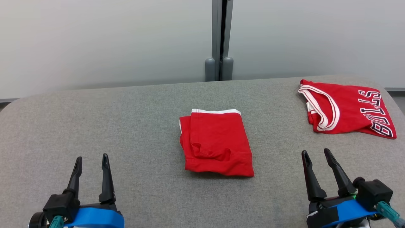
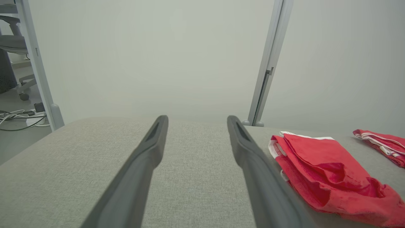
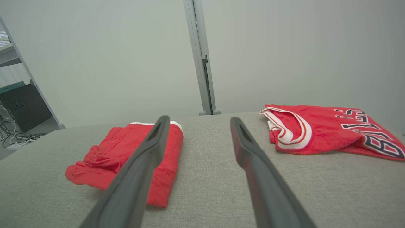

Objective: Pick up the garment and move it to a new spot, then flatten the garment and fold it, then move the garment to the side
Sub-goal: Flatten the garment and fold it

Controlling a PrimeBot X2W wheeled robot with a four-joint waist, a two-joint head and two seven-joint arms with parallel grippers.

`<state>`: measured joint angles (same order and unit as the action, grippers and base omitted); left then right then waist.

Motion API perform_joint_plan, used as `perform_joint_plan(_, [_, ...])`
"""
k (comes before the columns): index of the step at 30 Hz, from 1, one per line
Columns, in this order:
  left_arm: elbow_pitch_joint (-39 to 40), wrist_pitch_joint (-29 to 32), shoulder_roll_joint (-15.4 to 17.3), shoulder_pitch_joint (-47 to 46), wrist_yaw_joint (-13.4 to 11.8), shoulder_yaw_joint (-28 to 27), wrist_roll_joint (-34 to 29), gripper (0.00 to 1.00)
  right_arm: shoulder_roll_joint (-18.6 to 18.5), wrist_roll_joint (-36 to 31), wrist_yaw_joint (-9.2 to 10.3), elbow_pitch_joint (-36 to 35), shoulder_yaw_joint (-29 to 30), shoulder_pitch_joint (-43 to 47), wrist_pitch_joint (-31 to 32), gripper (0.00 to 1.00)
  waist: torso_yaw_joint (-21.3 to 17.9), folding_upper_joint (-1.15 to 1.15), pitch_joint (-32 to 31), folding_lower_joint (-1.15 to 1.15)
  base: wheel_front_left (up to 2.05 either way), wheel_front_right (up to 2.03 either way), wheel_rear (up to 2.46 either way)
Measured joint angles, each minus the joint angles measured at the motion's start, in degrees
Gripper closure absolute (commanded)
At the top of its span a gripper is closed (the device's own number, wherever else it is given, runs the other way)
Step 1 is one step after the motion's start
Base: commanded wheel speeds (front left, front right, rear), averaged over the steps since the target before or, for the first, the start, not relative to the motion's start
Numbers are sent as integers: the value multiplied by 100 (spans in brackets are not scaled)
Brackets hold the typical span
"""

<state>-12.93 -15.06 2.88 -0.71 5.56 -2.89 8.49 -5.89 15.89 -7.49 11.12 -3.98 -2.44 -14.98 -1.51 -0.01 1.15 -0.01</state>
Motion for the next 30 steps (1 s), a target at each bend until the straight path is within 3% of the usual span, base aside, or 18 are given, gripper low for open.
perform_joint_plan(30, [-3,0,0,162,-51,-14,-210,0,202,-382,0,29,147,181,0,0,104,1,-54,1,0,0,0])
